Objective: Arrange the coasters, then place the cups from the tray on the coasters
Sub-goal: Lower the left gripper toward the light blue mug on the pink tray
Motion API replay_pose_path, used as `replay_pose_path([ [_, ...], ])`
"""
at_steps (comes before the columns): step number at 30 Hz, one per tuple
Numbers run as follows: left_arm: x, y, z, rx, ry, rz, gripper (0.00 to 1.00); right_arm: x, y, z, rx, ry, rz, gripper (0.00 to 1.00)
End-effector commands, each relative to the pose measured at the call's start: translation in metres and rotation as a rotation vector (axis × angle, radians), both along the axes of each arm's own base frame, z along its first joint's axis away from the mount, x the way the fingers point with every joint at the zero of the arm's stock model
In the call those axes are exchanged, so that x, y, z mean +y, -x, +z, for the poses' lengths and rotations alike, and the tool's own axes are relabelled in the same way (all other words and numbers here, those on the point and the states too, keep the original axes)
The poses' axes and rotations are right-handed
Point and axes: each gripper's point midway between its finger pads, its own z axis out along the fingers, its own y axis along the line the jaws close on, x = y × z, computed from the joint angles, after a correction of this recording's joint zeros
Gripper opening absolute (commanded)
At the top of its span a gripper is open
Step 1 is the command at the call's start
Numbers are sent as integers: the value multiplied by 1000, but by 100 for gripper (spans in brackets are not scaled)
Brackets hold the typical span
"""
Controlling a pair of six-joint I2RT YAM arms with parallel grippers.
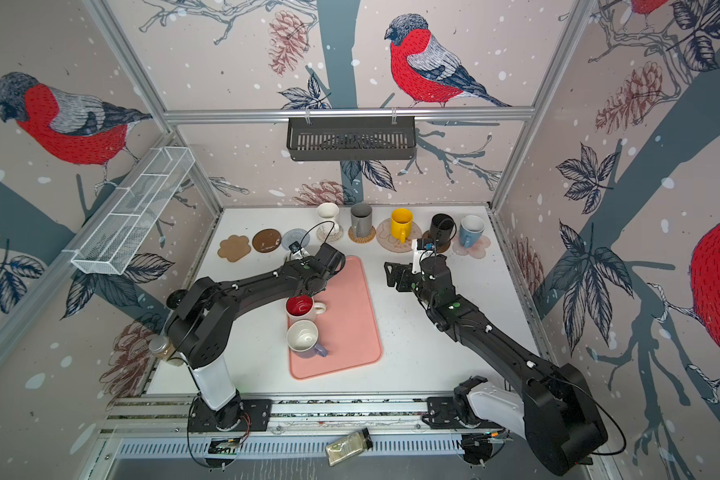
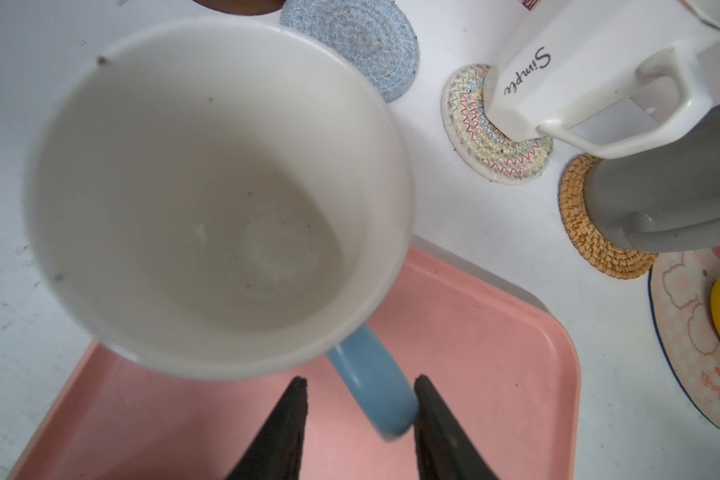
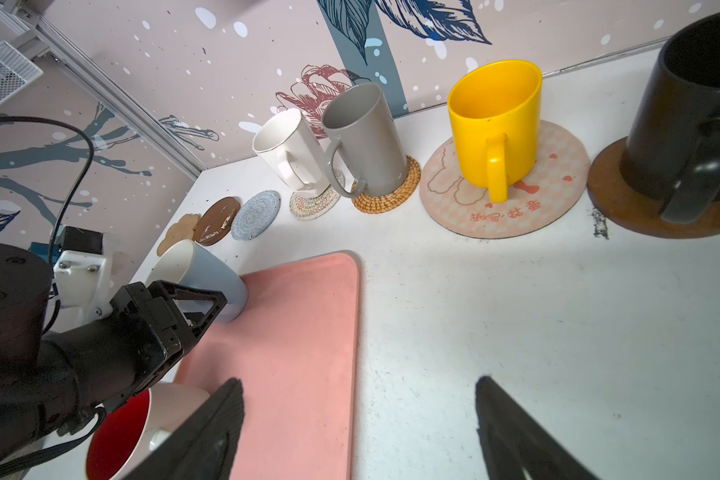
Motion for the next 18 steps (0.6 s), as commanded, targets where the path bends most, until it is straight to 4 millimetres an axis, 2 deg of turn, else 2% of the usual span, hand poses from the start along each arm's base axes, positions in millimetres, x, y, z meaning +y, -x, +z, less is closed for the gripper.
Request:
replay_pose_path([
  [1,4,-3,7,-23,-23,7,59,2,-2,9,-28,-21,-1,87],
  [4,2,-9,10,-29,-29,17,68,2,-2,9,-28,-20,0,87],
  [6,2,-13,11,-24,-37,24,69,2,-1,10,-29,-22,1,87],
  [14,3,-27,9,17,-59,51,71,3,1,12,-37,-30,7,87],
  [18,1,-27,6,38,-67,45,67,6,3,14,-40,-36,16,86],
])
